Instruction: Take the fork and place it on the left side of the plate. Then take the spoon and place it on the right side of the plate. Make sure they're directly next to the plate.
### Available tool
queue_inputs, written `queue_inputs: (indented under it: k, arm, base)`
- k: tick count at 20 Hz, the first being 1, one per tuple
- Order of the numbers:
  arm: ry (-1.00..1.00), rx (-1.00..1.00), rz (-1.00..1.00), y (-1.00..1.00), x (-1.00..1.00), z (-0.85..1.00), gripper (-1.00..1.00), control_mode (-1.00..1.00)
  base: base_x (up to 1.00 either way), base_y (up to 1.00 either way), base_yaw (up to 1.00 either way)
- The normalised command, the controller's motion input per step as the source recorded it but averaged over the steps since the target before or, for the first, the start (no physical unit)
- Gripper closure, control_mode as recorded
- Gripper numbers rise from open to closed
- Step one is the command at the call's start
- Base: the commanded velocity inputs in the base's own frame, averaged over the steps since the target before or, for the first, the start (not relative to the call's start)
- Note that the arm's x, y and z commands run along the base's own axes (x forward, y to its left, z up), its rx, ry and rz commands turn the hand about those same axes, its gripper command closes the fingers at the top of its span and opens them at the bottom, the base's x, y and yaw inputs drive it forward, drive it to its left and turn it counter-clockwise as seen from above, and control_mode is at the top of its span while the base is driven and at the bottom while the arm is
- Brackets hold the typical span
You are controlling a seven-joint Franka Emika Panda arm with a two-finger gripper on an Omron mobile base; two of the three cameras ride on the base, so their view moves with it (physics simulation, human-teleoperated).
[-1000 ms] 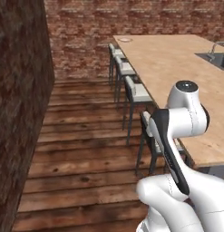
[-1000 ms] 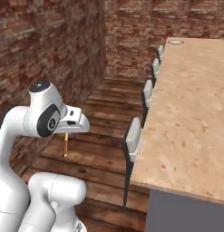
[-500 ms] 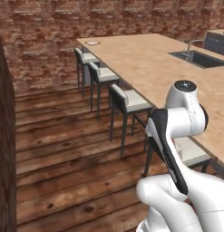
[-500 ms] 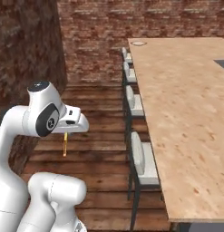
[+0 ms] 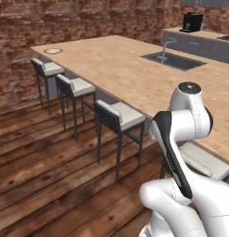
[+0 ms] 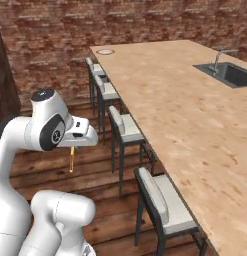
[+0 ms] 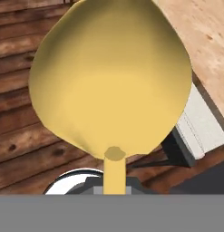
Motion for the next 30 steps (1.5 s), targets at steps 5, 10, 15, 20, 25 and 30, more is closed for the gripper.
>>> queue_inputs:
  k: [5, 10, 15, 20, 25, 30]
  arm:
    - [0.00, 0.00, 0.00, 0.00, 0.00, 0.00, 1.00, 1.00]
    - [0.00, 0.00, 0.00, 0.00, 0.00, 0.00, 1.00, 1.00]
    - [0.00, 0.00, 0.00, 0.00, 0.00, 0.00, 1.00, 1.00]
    - [0.00, 0.00, 0.00, 0.00, 0.00, 0.00, 1.00, 1.00]
    - [0.00, 0.00, 0.00, 0.00, 0.00, 0.00, 1.00, 1.00]
    - [0.00, 0.00, 0.00, 0.00, 0.00, 0.00, 1.00, 1.00]
  base:
    - [0.73, 0.80, -0.46]
    - [0.69, 0.87, -0.43]
    - [0.66, 0.93, -0.40]
    - [0.64, 0.97, -0.39]
    - [0.58, 1.00, -0.34]
    - [0.52, 1.00, -0.30]
